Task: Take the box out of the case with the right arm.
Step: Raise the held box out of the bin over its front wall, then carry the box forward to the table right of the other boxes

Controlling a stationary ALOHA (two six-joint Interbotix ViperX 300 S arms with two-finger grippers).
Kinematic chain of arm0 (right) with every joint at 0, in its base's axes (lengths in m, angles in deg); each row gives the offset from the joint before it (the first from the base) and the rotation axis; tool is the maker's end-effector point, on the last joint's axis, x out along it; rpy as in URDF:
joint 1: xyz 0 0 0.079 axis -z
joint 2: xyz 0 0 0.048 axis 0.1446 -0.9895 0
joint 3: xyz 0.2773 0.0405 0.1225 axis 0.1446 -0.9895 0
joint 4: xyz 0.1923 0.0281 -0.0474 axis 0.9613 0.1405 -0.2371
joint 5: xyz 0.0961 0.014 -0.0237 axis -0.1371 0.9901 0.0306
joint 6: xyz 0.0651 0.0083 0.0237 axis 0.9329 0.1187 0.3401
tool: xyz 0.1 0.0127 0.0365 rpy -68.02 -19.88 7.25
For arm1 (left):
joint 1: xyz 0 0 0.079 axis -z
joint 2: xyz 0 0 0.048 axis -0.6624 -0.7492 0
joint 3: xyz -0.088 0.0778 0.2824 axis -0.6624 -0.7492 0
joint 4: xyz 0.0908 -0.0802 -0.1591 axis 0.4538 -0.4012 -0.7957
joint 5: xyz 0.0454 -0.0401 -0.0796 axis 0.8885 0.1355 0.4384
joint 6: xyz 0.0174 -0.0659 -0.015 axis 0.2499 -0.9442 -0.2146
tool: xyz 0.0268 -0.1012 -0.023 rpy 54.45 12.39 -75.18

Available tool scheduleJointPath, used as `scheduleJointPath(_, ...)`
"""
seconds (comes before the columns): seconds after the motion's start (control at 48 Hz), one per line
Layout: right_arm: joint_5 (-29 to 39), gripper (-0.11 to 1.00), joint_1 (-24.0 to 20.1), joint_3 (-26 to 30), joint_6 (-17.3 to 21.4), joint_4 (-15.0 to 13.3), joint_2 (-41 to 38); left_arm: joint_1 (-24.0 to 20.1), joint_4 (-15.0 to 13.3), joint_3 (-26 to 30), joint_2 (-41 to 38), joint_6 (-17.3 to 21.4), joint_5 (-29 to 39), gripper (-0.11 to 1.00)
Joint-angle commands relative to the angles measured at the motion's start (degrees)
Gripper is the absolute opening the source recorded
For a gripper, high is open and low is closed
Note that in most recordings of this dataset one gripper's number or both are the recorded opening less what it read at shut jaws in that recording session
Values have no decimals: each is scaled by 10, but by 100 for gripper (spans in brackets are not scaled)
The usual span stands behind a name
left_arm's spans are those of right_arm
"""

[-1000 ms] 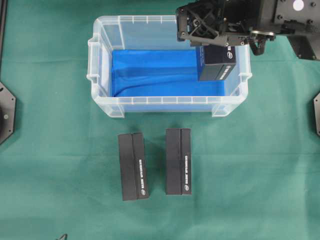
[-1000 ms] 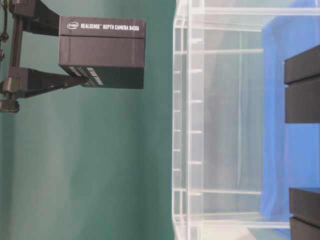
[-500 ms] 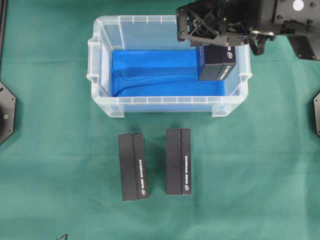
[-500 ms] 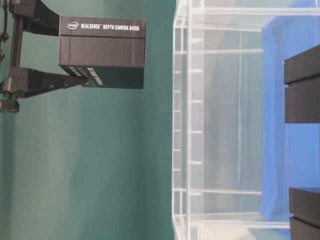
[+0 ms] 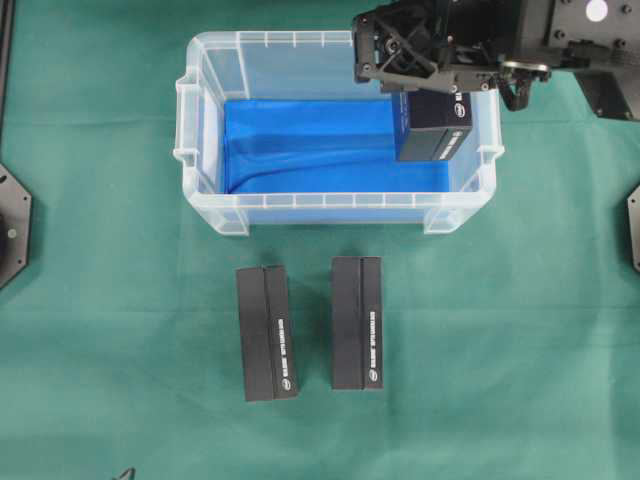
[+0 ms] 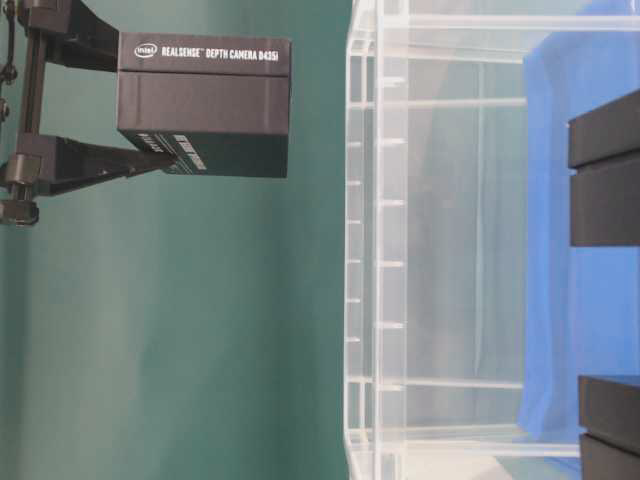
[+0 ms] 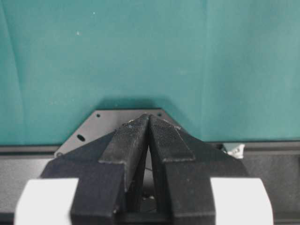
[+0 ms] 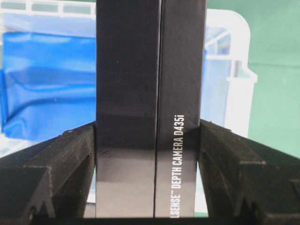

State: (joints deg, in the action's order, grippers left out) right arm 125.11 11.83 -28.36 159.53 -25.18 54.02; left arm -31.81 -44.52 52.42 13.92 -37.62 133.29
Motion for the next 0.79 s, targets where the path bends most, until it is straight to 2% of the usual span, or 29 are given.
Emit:
scheduleJointPath(0.0, 0, 65, -3, 15, -1, -3, 22, 0, 0, 6, -2, 1, -3, 0)
scheduleJointPath(0.333, 3, 65, -17, 15, -1, -1, 23, 0, 0, 6, -2, 1, -3, 0)
scheduleJointPath(0.771, 37, 65, -81, 16, 11, 4, 26, -1, 0, 6, -4, -1, -3, 0)
